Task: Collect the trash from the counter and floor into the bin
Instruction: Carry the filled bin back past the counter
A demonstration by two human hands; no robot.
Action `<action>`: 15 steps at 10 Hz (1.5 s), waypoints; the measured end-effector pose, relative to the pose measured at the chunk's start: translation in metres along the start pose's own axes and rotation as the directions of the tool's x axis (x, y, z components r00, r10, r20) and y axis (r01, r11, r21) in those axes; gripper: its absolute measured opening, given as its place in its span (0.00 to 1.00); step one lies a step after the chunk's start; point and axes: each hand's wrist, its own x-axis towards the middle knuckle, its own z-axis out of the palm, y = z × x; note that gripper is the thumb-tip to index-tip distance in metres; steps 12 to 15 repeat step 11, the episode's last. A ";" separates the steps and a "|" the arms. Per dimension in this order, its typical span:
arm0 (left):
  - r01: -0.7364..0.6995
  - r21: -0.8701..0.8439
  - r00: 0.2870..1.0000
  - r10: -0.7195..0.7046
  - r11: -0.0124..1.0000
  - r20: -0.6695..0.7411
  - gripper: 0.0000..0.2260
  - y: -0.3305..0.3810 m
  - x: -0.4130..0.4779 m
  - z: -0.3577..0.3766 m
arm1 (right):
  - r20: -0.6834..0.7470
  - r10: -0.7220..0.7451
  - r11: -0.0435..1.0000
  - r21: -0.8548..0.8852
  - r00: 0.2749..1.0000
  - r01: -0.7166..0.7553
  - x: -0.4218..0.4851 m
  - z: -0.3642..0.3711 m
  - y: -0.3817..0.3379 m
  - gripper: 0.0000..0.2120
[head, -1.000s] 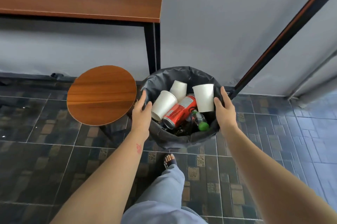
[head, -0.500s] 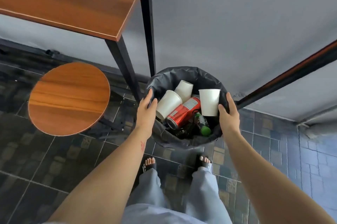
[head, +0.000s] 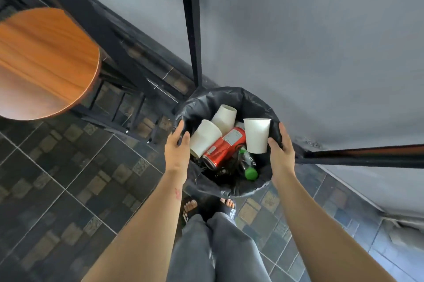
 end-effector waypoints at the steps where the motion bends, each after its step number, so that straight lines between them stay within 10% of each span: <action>1: 0.011 -0.016 0.999 -0.012 1.000 -0.047 0.16 -0.028 0.028 0.020 | 0.019 0.004 1.000 -0.029 1.000 -0.003 0.040 0.010 0.024 0.25; 8: -0.166 0.235 0.986 0.156 0.958 0.059 0.23 -0.210 0.314 0.079 | 0.066 -0.152 0.988 -0.008 0.986 0.152 0.296 0.173 0.209 0.22; 10: -0.261 0.505 0.965 0.218 0.823 0.142 0.26 -0.228 0.326 0.075 | 0.133 -0.249 0.897 -0.342 0.959 0.280 0.304 0.175 0.229 0.25; 11: -0.311 0.765 0.947 0.255 0.564 0.196 0.28 -0.228 0.323 0.066 | 0.204 -0.301 0.658 -0.663 0.932 0.358 0.300 0.165 0.225 0.27; 15: -0.311 0.765 0.947 0.255 0.564 0.196 0.28 -0.228 0.323 0.066 | 0.204 -0.301 0.658 -0.663 0.932 0.358 0.300 0.165 0.225 0.27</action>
